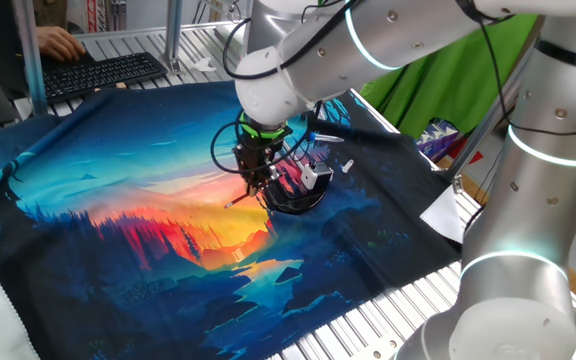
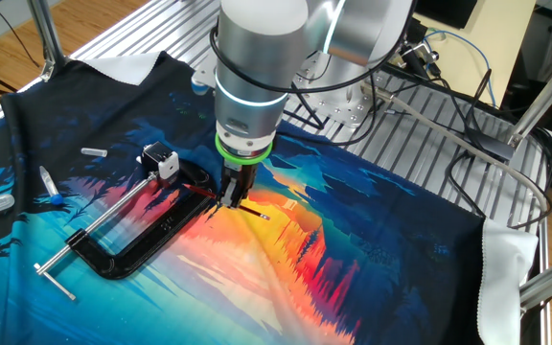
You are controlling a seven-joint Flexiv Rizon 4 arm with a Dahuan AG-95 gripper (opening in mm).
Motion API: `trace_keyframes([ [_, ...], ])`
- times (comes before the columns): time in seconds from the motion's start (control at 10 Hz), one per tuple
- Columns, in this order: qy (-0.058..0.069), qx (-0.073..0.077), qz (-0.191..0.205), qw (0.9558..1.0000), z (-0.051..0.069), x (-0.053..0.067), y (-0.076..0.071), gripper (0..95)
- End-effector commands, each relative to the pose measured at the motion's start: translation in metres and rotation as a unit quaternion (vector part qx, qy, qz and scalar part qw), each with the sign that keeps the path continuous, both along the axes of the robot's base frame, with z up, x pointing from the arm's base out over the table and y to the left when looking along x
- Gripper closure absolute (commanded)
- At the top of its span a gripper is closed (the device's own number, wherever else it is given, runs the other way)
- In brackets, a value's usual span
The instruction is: Insert the pencil into the pencil sharpener
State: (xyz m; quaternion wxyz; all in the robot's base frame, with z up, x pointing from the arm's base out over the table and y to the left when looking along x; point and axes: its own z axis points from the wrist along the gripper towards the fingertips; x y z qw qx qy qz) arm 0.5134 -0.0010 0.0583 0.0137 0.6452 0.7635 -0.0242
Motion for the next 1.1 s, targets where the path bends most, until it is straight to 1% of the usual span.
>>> trace_keyframes([
  [0.1,0.0,0.0,-0.003,1.0,0.0002,-0.0002,-0.0002,95.0],
  [0.3,0.0,0.002,0.002,1.0,0.0003,-0.0002,-0.0002,95.0],
  [0.5,-0.002,0.002,0.016,0.9999,0.0003,-0.0002,-0.0002,95.0],
  [0.7,0.001,0.007,0.011,0.9999,0.0003,-0.0002,-0.0002,95.0],
  [0.8,0.001,0.009,-0.006,0.9999,0.0003,-0.0002,-0.0002,95.0],
  [1.0,0.001,0.004,-0.042,0.9991,0.0003,-0.0002,-0.0002,95.0],
  [1.1,0.004,0.003,-0.054,0.9985,0.0003,-0.0002,-0.0002,95.0],
])
